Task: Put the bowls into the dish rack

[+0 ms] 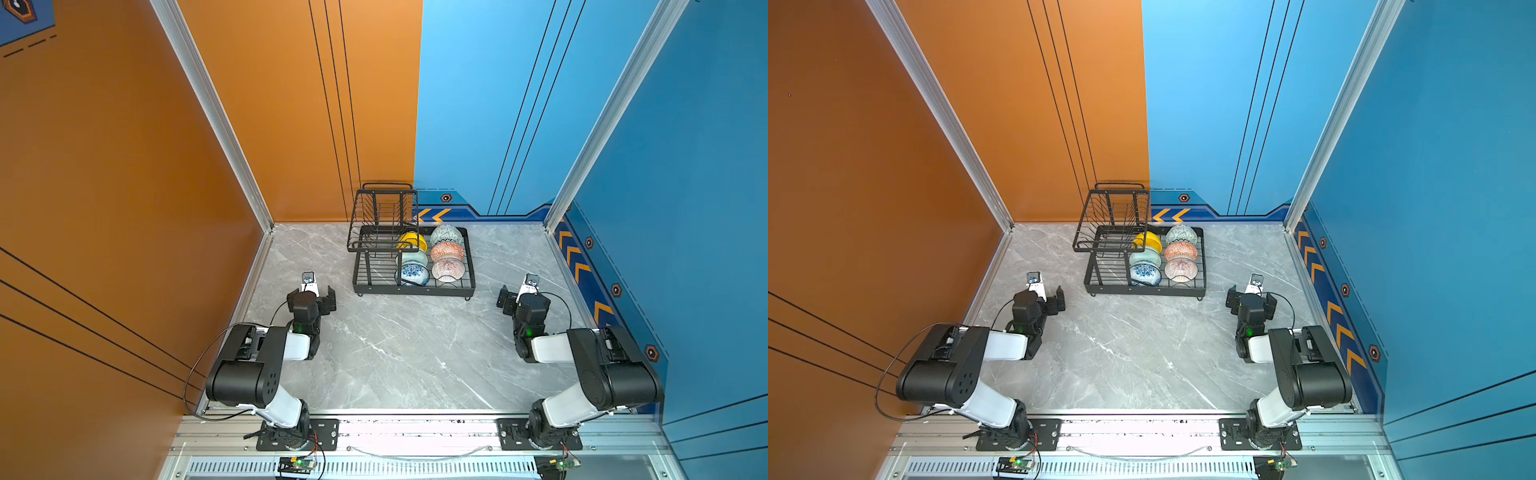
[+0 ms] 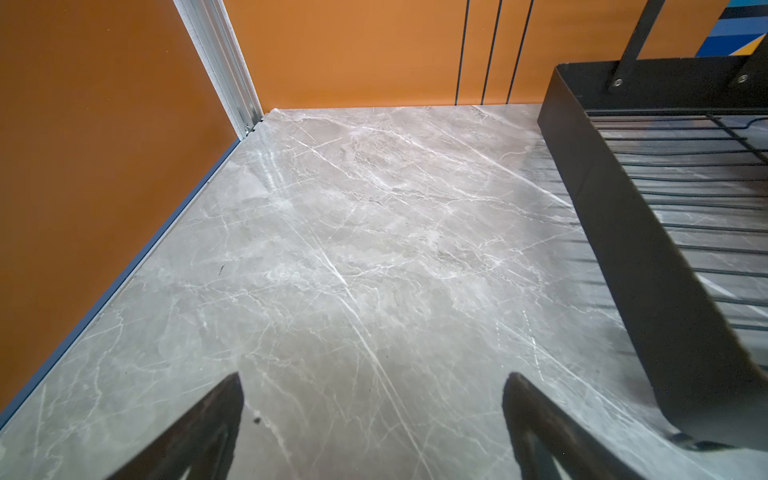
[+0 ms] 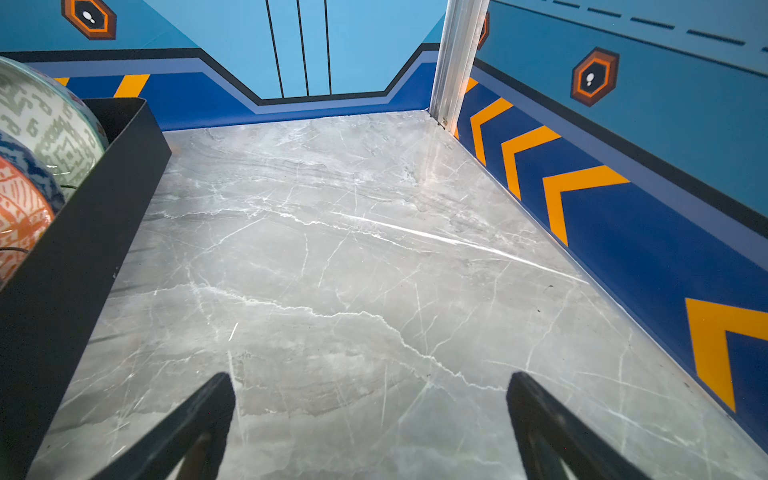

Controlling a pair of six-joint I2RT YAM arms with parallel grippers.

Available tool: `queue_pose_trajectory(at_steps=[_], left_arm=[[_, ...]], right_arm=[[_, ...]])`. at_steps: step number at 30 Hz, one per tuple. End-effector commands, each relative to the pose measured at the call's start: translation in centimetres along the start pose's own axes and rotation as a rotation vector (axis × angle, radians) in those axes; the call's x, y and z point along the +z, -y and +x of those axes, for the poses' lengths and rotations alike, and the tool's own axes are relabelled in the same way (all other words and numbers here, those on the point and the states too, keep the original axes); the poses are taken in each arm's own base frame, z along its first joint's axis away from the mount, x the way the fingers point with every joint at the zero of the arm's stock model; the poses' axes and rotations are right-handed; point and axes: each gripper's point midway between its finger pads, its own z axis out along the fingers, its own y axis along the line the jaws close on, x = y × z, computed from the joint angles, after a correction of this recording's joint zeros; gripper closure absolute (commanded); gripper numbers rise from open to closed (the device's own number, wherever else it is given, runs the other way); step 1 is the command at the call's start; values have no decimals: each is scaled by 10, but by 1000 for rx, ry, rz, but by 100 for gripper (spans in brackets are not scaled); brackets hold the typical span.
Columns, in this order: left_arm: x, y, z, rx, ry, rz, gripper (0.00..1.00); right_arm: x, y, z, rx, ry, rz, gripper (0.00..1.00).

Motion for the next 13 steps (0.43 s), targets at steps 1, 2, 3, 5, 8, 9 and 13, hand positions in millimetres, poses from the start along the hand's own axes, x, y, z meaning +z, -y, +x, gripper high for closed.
queue_pose_trajectory(at_steps=[1,2,3,5,8,9,13], left_arm=[[0,-4,-5,10,21,-26,2],[0,-4,-5,10,21,-26,2],[0,-4,-6,10,22,-27,2],[0,-4,-5,10,21,-27,2],[1,-4,-5,11,20,-29,2],[0,-4,-5,10,21,-26,2],[0,-4,-5,11,21,-27,2]], right_arm=[[2,-3,-11,7,33,-2,0],[2,-3,-11,7,33,-2,0],[2,-2,-11,7,32,-1,0],[2,-2,-11,7,32,-2,0],[2,-2,-12,7,34,-2,0],[2,-2,-11,7,32,-1,0],[1,-3,-11,2,37,3,0]])
